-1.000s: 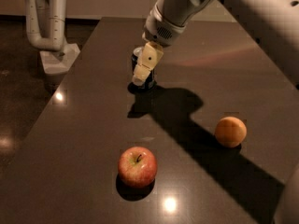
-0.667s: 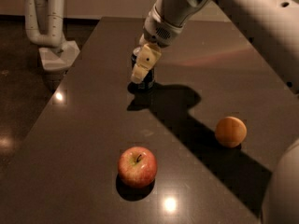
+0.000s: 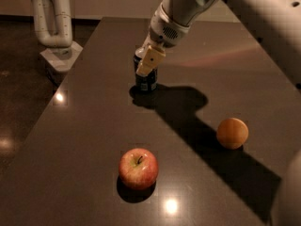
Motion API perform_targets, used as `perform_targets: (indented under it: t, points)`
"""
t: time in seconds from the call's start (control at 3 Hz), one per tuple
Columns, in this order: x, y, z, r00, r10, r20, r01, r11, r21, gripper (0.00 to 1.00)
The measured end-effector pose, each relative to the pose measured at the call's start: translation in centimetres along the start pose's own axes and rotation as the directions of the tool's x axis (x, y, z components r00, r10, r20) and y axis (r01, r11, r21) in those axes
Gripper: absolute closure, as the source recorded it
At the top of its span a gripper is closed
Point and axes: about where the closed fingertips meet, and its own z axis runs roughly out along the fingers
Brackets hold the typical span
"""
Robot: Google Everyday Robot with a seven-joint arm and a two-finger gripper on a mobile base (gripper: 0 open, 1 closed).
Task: Move pepsi can near apple
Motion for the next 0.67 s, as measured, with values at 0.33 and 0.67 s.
perform_targets:
  t: [0.33,0.67]
  points:
    - [-0.4,1.8,-1.8,0.998,-0.045,0.034,0.045,0.999,-0.004,0.94]
    - [-0.6,7.8,-4.5,0.981,-0.172,0.09,0.178,0.9818,-0.065,1.0]
